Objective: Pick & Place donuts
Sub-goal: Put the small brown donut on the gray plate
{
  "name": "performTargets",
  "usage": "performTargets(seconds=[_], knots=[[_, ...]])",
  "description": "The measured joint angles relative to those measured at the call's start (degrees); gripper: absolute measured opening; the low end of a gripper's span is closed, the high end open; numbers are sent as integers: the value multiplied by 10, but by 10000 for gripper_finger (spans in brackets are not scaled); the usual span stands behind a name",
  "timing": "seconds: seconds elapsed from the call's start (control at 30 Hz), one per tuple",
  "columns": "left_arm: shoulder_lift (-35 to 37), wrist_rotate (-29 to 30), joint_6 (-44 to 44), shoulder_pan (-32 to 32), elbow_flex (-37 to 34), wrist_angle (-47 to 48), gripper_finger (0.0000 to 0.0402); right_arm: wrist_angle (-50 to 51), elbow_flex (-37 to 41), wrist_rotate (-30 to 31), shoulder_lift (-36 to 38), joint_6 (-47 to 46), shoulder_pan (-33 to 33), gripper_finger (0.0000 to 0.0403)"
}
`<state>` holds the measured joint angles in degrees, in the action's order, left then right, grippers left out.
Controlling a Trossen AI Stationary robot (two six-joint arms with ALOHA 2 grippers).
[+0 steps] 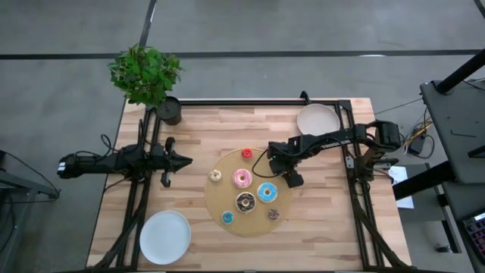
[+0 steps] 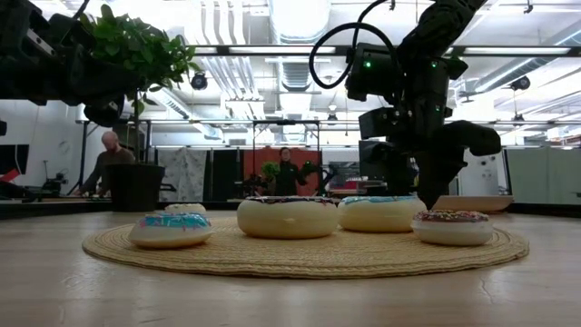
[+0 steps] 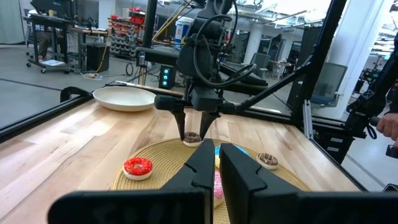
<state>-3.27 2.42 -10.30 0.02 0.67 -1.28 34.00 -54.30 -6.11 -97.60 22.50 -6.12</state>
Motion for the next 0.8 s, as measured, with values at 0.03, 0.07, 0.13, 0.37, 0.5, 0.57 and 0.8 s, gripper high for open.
performTargets(seconds=[0.03, 0.07, 0.13, 0.37, 0.5, 0.57, 0.8], knots=[[0, 0, 0, 0, 0, 0, 0, 0, 0, 0, 0, 0, 0, 211], [0, 0, 0, 0, 0, 0, 0, 0, 0, 0, 0, 0, 0, 211], [0, 0, 0, 0, 0, 0, 0, 4, -3, 0, 2, 0, 0, 210], [0, 0, 0, 0, 0, 0, 0, 31, -27, 1, 23, 0, -1, 210], [0, 0, 0, 0, 0, 0, 0, 43, -43, 1, 35, 0, -4, 210], [0, 0, 0, 0, 0, 0, 0, 49, -50, 1, 40, 0, -6, 210], [0, 0, 0, 0, 0, 0, 0, 52, -76, 2, 63, 0, -17, 210]])
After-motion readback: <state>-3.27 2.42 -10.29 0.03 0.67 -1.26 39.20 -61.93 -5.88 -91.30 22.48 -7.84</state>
